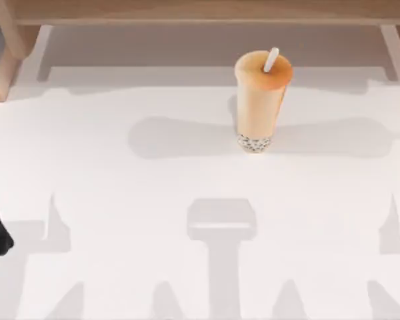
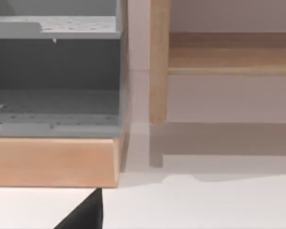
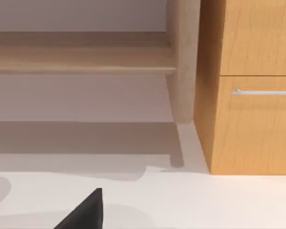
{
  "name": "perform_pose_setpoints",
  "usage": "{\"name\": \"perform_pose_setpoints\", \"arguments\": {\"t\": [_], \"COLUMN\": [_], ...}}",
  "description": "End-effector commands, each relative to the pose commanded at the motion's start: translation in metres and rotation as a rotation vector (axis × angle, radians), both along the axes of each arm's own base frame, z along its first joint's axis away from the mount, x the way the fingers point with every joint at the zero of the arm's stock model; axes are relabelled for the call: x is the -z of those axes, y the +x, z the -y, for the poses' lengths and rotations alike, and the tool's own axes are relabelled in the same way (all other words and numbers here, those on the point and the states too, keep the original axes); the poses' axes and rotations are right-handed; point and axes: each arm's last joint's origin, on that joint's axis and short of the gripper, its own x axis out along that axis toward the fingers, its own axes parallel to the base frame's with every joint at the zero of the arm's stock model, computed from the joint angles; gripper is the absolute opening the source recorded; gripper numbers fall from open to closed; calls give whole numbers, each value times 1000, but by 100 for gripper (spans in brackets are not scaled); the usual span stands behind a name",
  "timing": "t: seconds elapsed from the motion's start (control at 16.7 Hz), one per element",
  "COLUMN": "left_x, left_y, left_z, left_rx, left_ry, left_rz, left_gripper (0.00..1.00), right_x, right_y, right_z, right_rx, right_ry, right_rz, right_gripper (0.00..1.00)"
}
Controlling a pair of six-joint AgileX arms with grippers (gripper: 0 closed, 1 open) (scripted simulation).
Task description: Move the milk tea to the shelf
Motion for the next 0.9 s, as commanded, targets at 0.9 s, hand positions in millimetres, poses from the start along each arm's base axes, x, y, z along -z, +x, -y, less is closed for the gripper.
{"name": "perform_pose_setpoints", "arguments": {"t": [0.9], "left_x": [0], "left_y": [0], "left_z": [0], "left_rx": [0], "left_ry": [0], "left_rz": [0], "left_gripper": [100], "right_x": [-65], "right_y": [68], "right_z": [-42], "right_rx": [32], "right_ry": [9], "right_rz": [46], "right_gripper": [100]}}
